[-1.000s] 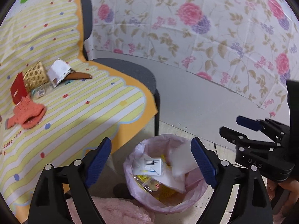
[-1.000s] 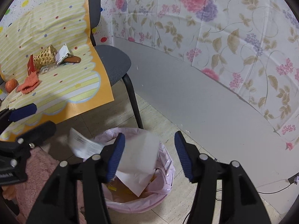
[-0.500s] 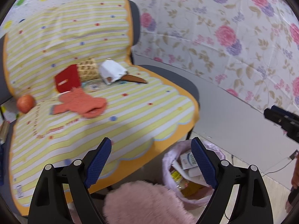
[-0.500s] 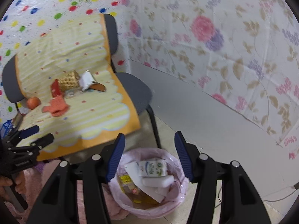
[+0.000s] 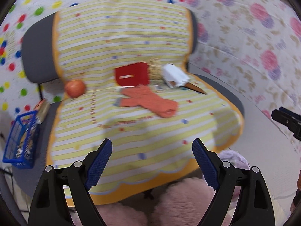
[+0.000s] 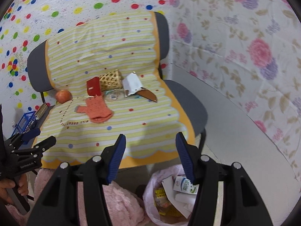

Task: Collect trash
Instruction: 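Open both tools to drop the carton and foam block into the bin, then grasp the orange fuzzy glove with the left tool, then grasp the red box with the right tool while the left tool holds the glove, then carry the glove and red box over the bin and release both, then move both tools back to the chair and grasp the white paper with the right tool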

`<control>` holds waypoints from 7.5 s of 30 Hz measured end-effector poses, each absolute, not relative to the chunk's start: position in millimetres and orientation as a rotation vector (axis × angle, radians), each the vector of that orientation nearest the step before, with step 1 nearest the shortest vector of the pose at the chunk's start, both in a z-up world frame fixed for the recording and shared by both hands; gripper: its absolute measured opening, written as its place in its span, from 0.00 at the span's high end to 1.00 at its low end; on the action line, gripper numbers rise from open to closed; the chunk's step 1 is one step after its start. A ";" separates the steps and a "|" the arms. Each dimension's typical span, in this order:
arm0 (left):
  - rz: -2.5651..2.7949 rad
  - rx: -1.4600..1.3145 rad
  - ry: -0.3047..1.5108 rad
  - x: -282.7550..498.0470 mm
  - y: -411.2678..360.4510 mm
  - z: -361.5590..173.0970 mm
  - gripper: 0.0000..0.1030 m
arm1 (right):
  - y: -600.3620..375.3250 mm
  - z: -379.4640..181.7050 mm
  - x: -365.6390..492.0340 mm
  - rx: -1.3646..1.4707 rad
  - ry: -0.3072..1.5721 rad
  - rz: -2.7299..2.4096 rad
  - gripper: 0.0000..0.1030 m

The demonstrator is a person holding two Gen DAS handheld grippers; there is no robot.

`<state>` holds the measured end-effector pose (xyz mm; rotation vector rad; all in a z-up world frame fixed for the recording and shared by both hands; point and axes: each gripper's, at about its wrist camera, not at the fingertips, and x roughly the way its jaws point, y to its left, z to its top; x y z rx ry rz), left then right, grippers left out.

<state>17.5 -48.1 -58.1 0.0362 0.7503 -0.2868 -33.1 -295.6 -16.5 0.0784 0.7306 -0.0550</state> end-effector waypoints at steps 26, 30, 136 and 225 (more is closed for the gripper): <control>-0.206 -0.003 0.856 158.1 -87.2 -103.8 0.15 | -293.4 -56.9 78.2 0.016 0.749 -0.043 0.51; -0.187 0.027 0.877 183.0 -105.3 -115.9 0.16 | -300.5 -64.2 87.2 0.029 0.767 -0.046 0.59; -0.472 0.045 0.696 15.2 -70.9 -49.3 0.87 | -252.7 -36.5 -11.1 -0.010 0.777 0.085 0.28; -0.310 0.066 0.724 57.4 -62.8 -48.3 0.29 | -299.4 -37.6 6.9 0.082 0.724 -0.009 0.28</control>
